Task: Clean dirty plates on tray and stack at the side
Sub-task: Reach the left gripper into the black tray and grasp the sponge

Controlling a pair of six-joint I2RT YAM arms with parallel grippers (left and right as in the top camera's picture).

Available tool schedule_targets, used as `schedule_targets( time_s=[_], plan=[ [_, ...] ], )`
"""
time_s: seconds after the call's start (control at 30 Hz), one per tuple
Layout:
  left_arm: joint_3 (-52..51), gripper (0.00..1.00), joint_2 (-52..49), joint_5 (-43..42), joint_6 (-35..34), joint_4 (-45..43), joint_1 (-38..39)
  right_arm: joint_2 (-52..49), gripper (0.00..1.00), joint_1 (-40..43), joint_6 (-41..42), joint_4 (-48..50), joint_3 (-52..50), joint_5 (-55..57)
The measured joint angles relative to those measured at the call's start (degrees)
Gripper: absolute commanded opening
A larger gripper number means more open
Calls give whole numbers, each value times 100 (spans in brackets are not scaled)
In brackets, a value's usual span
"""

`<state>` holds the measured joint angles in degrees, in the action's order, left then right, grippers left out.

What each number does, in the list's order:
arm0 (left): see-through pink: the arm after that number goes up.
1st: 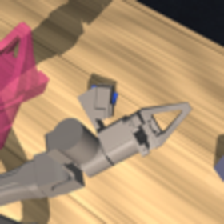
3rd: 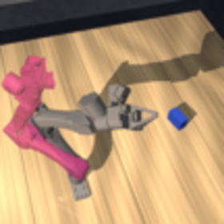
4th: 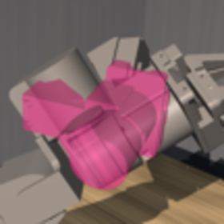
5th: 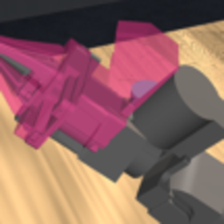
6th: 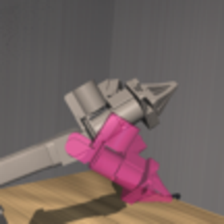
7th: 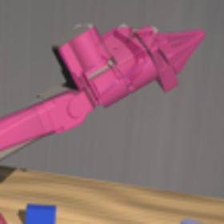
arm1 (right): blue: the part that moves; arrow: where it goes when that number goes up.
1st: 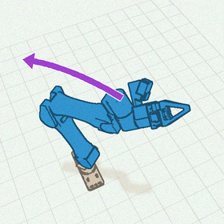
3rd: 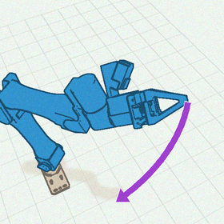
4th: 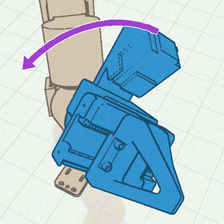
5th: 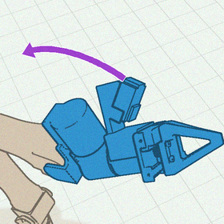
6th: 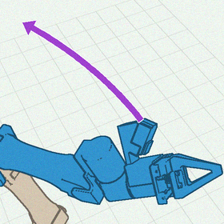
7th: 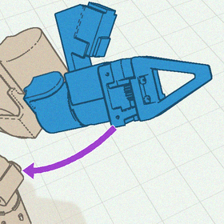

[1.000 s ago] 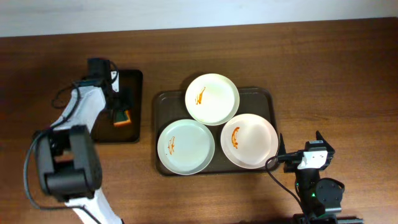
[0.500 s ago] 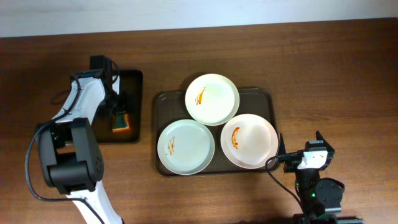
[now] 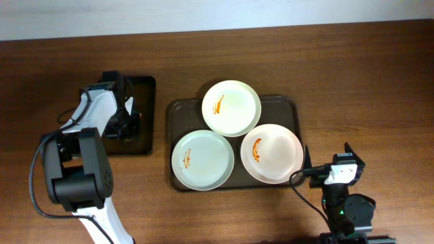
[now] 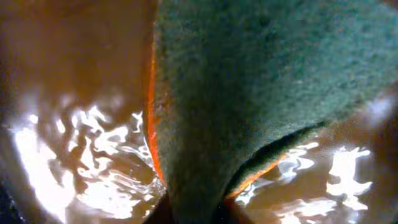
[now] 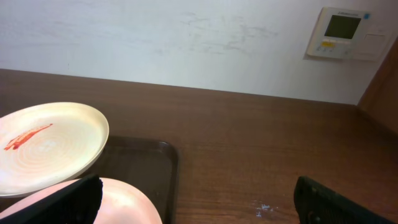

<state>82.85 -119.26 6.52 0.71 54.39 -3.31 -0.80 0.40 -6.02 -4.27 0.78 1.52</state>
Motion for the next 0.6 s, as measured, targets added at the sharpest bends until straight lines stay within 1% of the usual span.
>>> schedule_targets(
  time_s=[0.03,0.07,0.1,0.13,0.2,0.27,0.3,0.33,0.37,0.4,0.5,0.6],
  plan=[
    [-4,78,2,37,-4,-96,0,0,98,0,4,0,0,0],
    [-4,80,7,66,0,-164,-4,0,98,0,2,0,0,0],
    [4,80,28,59,-7,-505,-9,0,99,0,4,0,0,-2],
    [-9,78,33,57,-9,-756,-9,0,98,0,2,0,0,0],
    [-15,57,33,59,-7,-1161,-9,0,98,0,2,0,0,0],
    [-24,12,33,33,11,-1309,-9,0,98,0,0,0,0,0],
    [-26,0,33,7,-13,-1357,-9,0,98,0,0,0,0,0],
    [-26,0,33,-13,-20,-1429,-9,0,98,0,4,0,0,-2],
    [-26,14,33,-31,-9,-1528,-9,0,98,0,2,0,0,0],
    [-31,100,33,-35,-9,-1591,-9,0,98,0,0,0,0,0],
    [-46,100,33,-55,-4,-1668,-9,0,98,0,2,0,0,-2],
    [-52,100,33,-52,-9,-1954,-9,0,98,0,2,0,0,0]
  ],
)
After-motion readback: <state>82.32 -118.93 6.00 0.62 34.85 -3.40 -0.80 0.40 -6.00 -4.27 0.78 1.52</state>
